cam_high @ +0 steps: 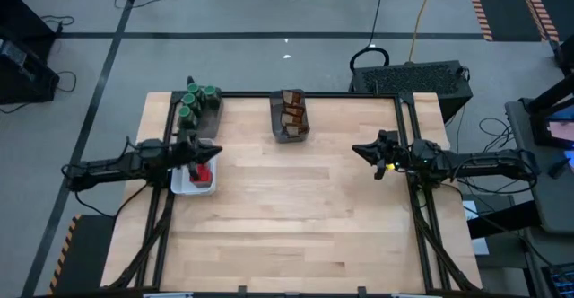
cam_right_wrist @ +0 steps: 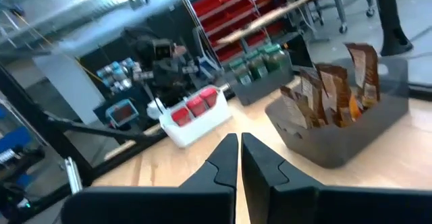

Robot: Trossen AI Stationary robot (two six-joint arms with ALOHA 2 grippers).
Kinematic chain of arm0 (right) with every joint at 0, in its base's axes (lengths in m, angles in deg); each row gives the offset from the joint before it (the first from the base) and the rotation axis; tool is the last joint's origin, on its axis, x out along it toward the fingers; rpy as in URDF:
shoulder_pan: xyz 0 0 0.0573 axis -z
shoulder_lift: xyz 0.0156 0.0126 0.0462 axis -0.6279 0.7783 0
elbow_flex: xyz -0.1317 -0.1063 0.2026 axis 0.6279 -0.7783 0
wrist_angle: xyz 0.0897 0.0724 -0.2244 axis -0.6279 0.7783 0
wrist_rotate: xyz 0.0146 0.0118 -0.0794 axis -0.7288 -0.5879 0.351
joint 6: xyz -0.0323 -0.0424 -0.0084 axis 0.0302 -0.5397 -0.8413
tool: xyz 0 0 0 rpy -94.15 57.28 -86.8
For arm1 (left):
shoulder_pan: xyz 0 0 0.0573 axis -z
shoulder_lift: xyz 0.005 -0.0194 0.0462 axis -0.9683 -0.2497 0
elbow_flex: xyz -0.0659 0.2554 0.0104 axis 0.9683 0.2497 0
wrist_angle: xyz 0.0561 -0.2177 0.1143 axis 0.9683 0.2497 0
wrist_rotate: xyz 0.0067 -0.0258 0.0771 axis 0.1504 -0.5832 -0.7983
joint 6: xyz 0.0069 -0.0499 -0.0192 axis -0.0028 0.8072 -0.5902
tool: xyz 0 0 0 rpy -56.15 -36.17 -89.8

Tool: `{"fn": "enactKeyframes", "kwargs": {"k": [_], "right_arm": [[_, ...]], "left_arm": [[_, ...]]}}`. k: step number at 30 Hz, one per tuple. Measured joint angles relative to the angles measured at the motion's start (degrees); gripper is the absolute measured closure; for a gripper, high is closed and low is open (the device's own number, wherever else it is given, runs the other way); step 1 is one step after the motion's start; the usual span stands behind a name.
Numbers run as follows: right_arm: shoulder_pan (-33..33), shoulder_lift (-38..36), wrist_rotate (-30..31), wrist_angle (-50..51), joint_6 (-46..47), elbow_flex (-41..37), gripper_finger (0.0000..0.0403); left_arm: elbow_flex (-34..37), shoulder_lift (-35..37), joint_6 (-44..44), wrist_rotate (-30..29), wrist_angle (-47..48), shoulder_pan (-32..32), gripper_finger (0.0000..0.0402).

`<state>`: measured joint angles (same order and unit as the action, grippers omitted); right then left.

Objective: Sort spices by type
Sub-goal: Return to Home Position

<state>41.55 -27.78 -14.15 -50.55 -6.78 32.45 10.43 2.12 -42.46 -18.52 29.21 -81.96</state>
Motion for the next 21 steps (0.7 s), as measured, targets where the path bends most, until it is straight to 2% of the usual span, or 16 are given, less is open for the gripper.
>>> {"fn": "enactKeyframes", "kwargs": {"k": [5,9,14,21], "right_arm": [[0.00,-0.02,0.03,-6.47,-0.24,-2.35,0.0403],[0.00,-0.02,-0.05,-11.50,-0.21,-5.34,0.0403],[0.00,0.00,-1.11,-5.85,-2.23,-5.23,0.0403],[0.00,-0.02,-3.05,2.40,-5.29,-5.21,0.0403]], "left_arm": [[4.60,0.02,0.03,6.90,-7.18,0.00,0.0396],[4.62,-0.10,-0.18,7.58,-6.67,0.00,0.0396],[4.62,-0.55,-3.24,6.31,-6.52,0.00,0.0396],[4.64,-0.72,-3.20,5.01,-6.65,0.00,0.0382]]}}
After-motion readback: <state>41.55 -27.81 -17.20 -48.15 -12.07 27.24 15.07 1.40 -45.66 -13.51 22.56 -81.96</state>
